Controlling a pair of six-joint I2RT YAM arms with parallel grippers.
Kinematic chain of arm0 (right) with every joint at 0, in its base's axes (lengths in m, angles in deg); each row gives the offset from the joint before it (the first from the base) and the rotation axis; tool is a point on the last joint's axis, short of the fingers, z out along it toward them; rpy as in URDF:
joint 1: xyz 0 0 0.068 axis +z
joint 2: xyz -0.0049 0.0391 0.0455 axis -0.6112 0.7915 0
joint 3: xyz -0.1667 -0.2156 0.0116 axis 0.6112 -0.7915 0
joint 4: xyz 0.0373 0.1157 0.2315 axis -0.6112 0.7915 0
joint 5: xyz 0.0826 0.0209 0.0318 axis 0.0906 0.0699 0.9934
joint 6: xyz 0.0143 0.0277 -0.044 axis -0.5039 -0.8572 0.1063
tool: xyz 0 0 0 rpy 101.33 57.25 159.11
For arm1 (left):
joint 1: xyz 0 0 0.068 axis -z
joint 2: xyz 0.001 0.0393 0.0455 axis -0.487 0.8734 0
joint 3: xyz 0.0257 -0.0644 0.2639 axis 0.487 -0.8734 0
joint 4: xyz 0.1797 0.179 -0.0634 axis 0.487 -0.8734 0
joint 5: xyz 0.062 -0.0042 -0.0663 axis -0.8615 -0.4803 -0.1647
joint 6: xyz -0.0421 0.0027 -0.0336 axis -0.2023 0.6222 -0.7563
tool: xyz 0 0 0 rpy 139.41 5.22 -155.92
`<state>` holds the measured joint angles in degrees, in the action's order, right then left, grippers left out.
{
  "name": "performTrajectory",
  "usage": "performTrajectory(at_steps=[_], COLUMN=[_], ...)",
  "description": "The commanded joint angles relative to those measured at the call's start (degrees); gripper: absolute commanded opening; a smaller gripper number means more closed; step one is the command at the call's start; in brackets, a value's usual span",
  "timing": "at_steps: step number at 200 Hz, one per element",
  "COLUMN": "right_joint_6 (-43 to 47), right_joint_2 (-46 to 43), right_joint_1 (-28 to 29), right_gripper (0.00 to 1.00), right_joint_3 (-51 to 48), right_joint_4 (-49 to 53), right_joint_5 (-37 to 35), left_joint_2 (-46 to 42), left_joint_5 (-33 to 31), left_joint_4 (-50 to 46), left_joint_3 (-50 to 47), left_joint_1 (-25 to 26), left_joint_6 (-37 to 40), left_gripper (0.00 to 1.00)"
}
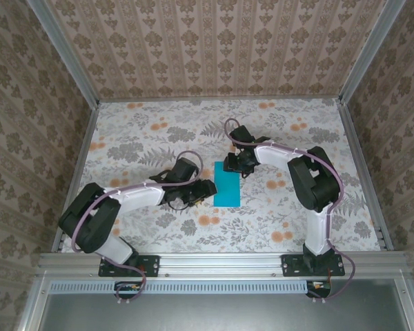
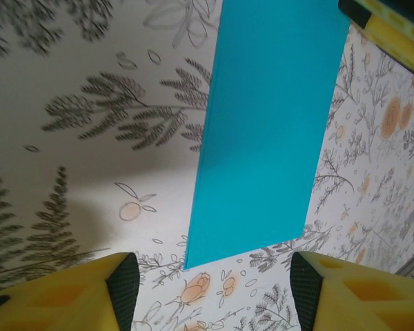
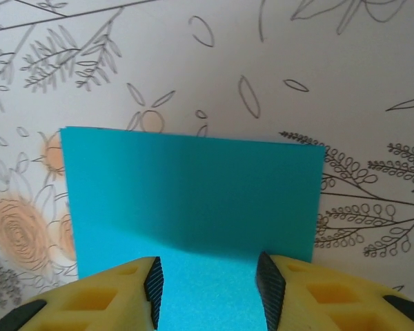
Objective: Fold a paper plane with a square sheet of paper (pick it up from the middle)
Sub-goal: Move the square sheet of paper to the center of the table.
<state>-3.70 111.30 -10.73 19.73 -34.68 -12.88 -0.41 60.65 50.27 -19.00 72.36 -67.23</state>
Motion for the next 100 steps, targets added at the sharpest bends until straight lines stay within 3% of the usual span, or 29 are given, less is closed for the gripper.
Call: performTrajectory(at_steps=[1, 100], right_joint_6=[1.06, -0.89], right_joint_2=[2.14, 4.25], right_joint_1=[-0.56, -3.30], right_gripper=[0.44, 0.39], right_joint_3=[1.31, -5.04], right_joint_4=[2.70, 0.80], right_joint_5=[0.70, 1.33], left_joint_2=[1.60, 6.15], left_joint_5=[1.15, 0.74], left_joint_4=[1.47, -0.16], left_joint_3=[1.83, 4.45], left_joint_1=[1.19, 3.01], left_joint_6=[-3.35, -5.72], left_gripper=[0.59, 0.50])
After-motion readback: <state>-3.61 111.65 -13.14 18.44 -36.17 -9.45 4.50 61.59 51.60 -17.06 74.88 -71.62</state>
